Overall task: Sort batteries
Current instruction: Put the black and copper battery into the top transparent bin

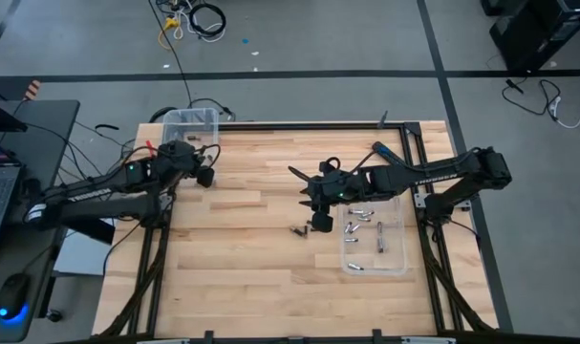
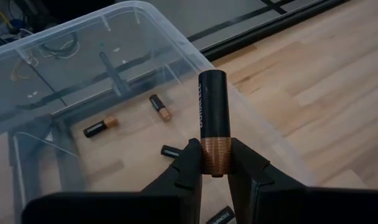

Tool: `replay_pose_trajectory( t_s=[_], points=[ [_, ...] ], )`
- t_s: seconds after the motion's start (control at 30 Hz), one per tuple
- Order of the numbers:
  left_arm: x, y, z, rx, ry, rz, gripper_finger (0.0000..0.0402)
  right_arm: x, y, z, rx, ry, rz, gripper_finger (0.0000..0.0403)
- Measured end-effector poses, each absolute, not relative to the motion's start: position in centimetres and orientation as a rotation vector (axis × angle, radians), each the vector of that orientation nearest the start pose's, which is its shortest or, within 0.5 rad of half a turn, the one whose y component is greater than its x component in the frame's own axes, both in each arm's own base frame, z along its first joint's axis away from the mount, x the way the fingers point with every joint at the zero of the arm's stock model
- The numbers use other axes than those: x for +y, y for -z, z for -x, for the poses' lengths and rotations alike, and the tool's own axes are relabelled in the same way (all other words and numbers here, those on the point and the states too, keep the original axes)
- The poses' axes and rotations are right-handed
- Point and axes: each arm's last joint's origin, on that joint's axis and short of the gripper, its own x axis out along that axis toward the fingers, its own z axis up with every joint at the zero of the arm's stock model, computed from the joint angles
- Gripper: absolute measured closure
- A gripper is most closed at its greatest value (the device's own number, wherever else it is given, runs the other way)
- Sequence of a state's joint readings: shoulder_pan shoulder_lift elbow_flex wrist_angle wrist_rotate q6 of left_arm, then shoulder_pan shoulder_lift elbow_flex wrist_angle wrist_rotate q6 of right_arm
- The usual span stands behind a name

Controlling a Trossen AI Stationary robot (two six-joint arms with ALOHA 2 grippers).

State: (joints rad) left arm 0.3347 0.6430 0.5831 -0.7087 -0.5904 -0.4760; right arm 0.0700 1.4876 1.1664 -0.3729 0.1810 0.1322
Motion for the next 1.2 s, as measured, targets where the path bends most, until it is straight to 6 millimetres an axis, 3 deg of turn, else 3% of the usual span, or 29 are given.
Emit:
replay_pose_trajectory(
  t_s=[0.6, 0.9, 1.2],
  points=[
    [5.7, -24.4, -11.1, 0.558, -1.031, 0.316, 0.0271, 0.9, -28.1, -32.1, 0.732, 0.110, -0.130, 0.0273],
    [5.7, -26.9, -12.2, 0.430, -0.851, 0.287, 0.0270, 0.6, -28.1, -32.1, 0.731, 0.081, -0.108, 0.0274],
    [5.6, -27.1, -12.4, 0.418, -0.799, 0.279, 0.0270, 0.1, -28.2, -32.1, 0.724, 0.117, -0.165, 0.0275]
  ],
)
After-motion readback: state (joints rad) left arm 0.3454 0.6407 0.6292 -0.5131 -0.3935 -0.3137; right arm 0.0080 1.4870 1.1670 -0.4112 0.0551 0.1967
